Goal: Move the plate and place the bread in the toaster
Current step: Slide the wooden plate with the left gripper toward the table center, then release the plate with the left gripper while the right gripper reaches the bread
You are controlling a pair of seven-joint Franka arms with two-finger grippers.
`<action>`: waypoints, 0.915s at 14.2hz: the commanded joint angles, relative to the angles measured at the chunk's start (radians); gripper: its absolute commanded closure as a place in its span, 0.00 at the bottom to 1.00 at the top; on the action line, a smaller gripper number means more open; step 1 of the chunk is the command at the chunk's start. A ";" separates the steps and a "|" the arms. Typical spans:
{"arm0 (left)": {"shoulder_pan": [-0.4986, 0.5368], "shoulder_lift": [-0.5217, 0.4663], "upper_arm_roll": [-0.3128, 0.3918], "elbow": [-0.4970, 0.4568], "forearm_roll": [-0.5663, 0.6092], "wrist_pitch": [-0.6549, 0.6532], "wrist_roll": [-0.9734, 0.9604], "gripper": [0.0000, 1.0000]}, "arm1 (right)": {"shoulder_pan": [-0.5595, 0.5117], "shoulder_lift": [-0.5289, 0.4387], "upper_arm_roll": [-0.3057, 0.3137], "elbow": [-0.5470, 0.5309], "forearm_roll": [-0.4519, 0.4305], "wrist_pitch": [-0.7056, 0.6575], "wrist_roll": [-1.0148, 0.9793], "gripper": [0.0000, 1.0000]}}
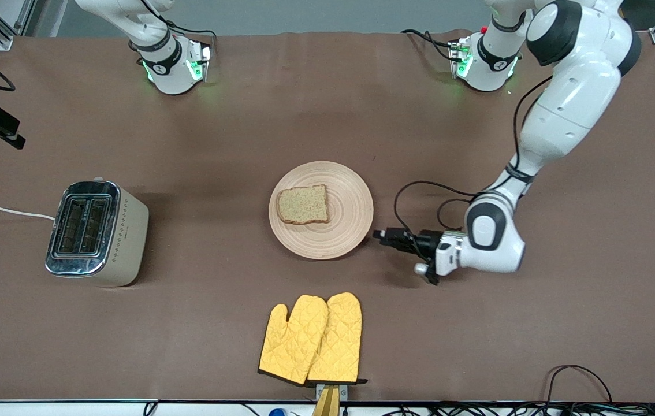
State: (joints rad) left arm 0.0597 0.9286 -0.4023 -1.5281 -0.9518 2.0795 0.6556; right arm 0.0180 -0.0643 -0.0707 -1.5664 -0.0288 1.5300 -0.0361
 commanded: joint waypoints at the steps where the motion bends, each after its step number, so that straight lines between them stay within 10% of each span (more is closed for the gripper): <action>1: 0.052 -0.082 0.005 0.035 0.115 -0.013 -0.159 0.00 | 0.011 0.003 0.015 -0.007 -0.002 -0.045 -0.004 0.00; 8: 0.160 -0.220 0.007 0.152 0.365 -0.128 -0.500 0.00 | 0.123 0.095 0.015 -0.109 0.073 0.096 0.031 0.00; 13: 0.169 -0.371 0.008 0.154 0.696 -0.137 -0.651 0.00 | 0.324 0.249 0.015 -0.110 0.073 0.249 0.401 0.00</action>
State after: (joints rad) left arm 0.2345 0.6324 -0.4003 -1.3591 -0.3746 1.9592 0.0650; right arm 0.2789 0.1256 -0.0478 -1.6756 0.0389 1.7186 0.2561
